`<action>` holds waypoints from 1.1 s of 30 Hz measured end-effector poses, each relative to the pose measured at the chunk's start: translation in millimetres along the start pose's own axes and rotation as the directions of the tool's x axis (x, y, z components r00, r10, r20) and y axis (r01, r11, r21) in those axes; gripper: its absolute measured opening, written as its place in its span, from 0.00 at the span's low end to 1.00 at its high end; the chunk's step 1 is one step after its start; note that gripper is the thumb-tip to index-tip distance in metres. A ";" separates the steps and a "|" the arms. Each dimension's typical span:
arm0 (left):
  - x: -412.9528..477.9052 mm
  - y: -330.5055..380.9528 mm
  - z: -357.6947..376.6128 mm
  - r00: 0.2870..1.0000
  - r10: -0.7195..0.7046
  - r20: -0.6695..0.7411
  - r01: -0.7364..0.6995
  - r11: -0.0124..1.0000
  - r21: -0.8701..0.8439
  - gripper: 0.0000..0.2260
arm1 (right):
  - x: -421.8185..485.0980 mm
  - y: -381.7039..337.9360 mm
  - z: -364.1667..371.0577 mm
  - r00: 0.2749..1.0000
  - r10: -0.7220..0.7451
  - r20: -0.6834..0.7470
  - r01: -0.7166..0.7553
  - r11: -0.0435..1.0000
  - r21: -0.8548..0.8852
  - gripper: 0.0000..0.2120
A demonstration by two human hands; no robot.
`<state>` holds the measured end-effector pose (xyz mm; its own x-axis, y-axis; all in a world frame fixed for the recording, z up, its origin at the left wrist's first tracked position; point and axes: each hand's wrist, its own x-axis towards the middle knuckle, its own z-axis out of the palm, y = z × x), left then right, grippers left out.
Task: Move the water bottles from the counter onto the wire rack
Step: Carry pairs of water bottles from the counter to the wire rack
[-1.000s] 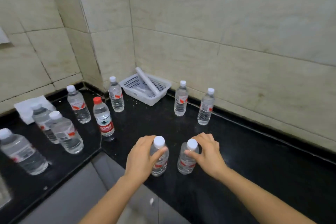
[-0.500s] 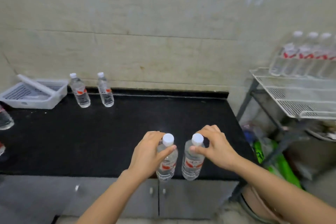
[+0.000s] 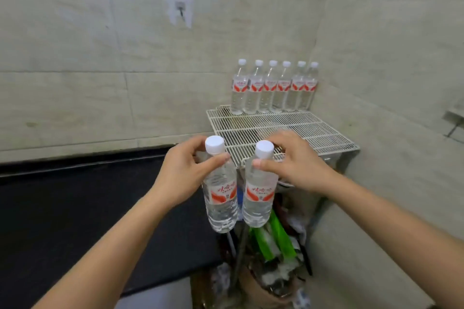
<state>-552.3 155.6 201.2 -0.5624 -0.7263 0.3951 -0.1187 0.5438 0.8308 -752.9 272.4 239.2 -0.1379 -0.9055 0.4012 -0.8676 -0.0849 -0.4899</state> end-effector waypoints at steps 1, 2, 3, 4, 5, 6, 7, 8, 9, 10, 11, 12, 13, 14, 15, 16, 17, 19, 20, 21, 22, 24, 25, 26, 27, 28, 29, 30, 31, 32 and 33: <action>14.9 12.0 14.8 1.000 0.014 0.013 -0.014 1.000 -0.020 0.15 | 2.2 12.8 -17.7 1.000 0.012 -0.016 -0.012 1.000 0.006 0.13; 30.3 23.7 29.2 0.999 0.033 0.033 -0.032 0.999 -0.031 0.16 | 4.5 25.0 -34.3 0.999 0.031 -0.033 -0.030 0.999 0.018 0.12; 46.3 35.2 43.2 0.997 0.055 0.058 -0.053 0.998 -0.035 0.16 | 7.7 37.3 -49.9 0.997 0.055 -0.055 -0.053 0.998 0.037 0.12; 62.7 46.2 56.6 0.993 0.080 0.083 -0.077 0.996 -0.033 0.16 | 11.8 49.8 -64.3 0.994 0.079 -0.080 -0.074 0.996 0.059 0.12; 79.3 56.9 69.9 0.989 0.107 0.102 -0.105 0.994 -0.027 0.17 | 16.3 62.9 -78.2 0.989 0.101 -0.107 -0.093 0.993 0.075 0.11; 96.3 66.9 82.7 0.985 0.131 0.110 -0.129 0.991 -0.022 0.18 | 21.4 75.4 -91.4 0.984 0.120 -0.133 -0.110 0.991 0.082 0.11; 113.4 75.7 95.0 0.984 0.145 0.106 -0.143 0.989 -0.024 0.18 | 26.7 87.7 -103.8 0.978 0.138 -0.154 -0.125 0.988 0.089 0.11; 130.4 82.5 106.7 0.985 0.146 0.097 -0.142 0.989 -0.039 0.18 | 32.2 99.7 -115.4 0.973 0.151 -0.173 -0.134 0.986 0.103 0.10; 146.8 87.2 117.9 0.986 0.139 0.095 -0.134 0.989 -0.065 0.16 | 38.0 111.0 -125.1 0.967 0.165 -0.194 -0.142 0.982 0.124 0.09; 162.8 90.1 129.1 0.986 0.132 0.104 -0.123 0.988 -0.095 0.14 | 44.1 122.5 -133.3 0.959 0.184 -0.216 -0.155 0.977 0.144 0.08; 178.4 91.9 140.6 0.984 0.127 0.121 -0.113 0.987 -0.117 0.13 | 50.9 134.5 -140.2 0.949 0.206 -0.239 -0.171 0.972 0.161 0.09; 193.0 93.0 151.5 0.982 0.124 0.141 -0.107 0.987 -0.123 0.12 | 58.0 146.1 -145.7 0.938 0.231 -0.258 -0.190 0.966 0.174 0.10; 207.3 94.2 162.1 0.979 0.128 0.160 -0.110 0.987 -0.118 0.10 | 65.9 158.1 -150.7 0.930 0.249 -0.272 -0.202 0.961 0.189 0.09; 221.5 94.7 172.4 0.975 0.138 0.173 -0.120 0.987 -0.107 0.09 | 74.0 170.0 -155.1 0.924 0.260 -0.281 -0.207 0.957 0.204 0.07; 235.3 93.8 181.9 0.973 0.145 0.180 -0.130 0.987 -0.096 0.08 | 82.5 183.0 -158.9 0.919 0.270 -0.288 -0.213 0.953 0.215 0.06; 249.1 91.3 190.7 0.972 0.145 0.187 -0.130 0.987 -0.094 0.08 | 91.2 196.5 -162.2 0.913 0.284 -0.294 -0.225 0.950 0.219 0.06; 263.3 87.2 198.8 0.971 0.140 0.195 -0.122 0.987 -0.101 0.08 | 100.2 210.8 -165.3 0.905 0.299 -0.303 -0.242 0.947 0.213 0.07; 293.3 76.5 211.7 0.969 0.133 0.209 -0.113 0.988 -0.104 0.10 | 119.7 237.6 -171.6 0.890 0.326 -0.318 -0.273 0.941 0.201 0.08; 309.2 70.2 217.5 0.967 0.125 0.220 -0.105 0.990 -0.098 0.09 | 130.6 250.1 -174.4 0.888 0.335 -0.316 -0.283 0.938 0.198 0.08; 324.7 63.8 223.3 0.965 0.109 0.237 -0.089 0.992 -0.093 0.09 | 141.7 262.3 -176.0 0.889 0.341 -0.305 -0.295 0.937 0.188 0.09; 339.9 58.0 229.5 0.962 0.088 0.257 -0.067 0.994 -0.090 0.08 | 152.9 274.4 -176.7 0.892 0.345 -0.291 -0.307 0.937 0.168 0.09; 369.2 47.2 242.9 0.957 0.053 0.284 -0.033 0.997 -0.075 0.07 | 174.6 298.3 -177.3 0.898 0.349 -0.269 -0.324 0.937 0.132 0.09; 382.1 42.1 249.6 0.958 0.044 0.283 -0.027 0.998 -0.065 0.07 | 184.5 309.0 -177.6 0.899 0.351 -0.261 -0.329 0.936 0.125 0.09; 394.0 37.5 255.9 0.960 0.038 0.276 -0.022 0.998 -0.059 0.06 | 193.8 319.3 -177.9 0.899 0.355 -0.257 -0.334 0.934 0.123 0.09; 404.9 33.1 261.8 0.963 0.031 0.268 -0.016 0.998 -0.058 0.07 | 202.7 329.4 -178.1 0.897 0.364 -0.251 -0.343 0.931 0.125 0.08; 414.7 29.1 267.2 0.966 0.020 0.258 -0.005 0.998 -0.062 0.08 | 211.3 338.3 -178.1 0.894 0.376 -0.246 -0.354 0.926 0.130 0.08; 423.6 25.3 271.9 0.968 0.008 0.250 0.009 0.998 -0.065 0.10 | 219.9 346.8 -178.2 0.890 0.388 -0.238 -0.364 0.921 0.138 0.10; 431.7 21.8 276.2 0.970 -0.005 0.242 0.023 0.997 -0.071 0.11 | 228.5 354.6 -178.2 0.889 0.396 -0.229 -0.371 0.917 0.145 0.11; 439.4 18.3 280.3 0.972 -0.016 0.235 0.035 0.996 -0.079 0.13 | 237.2 362.2 -178.2 0.893 0.395 -0.214 -0.370 0.917 0.148 0.11; 446.7 14.7 284.6 0.974 -0.024 0.226 0.045 0.995 -0.090 0.14 | 245.8 369.4 -178.1 0.901 0.387 -0.196 -0.364 0.921 0.142 0.11; 453.4 11.1 288.6 0.976 -0.030 0.215 0.053 0.994 -0.101 0.15 | 254.0 376.2 -177.9 0.908 0.379 -0.177 -0.360 0.924 0.129 0.10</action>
<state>-1044.8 -46.4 276.4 -0.7212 -0.6351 0.2767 -0.0650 0.4597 0.8857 -1199.3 84.4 294.5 -0.5385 -0.7813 0.3155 -0.6900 0.1941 -0.6973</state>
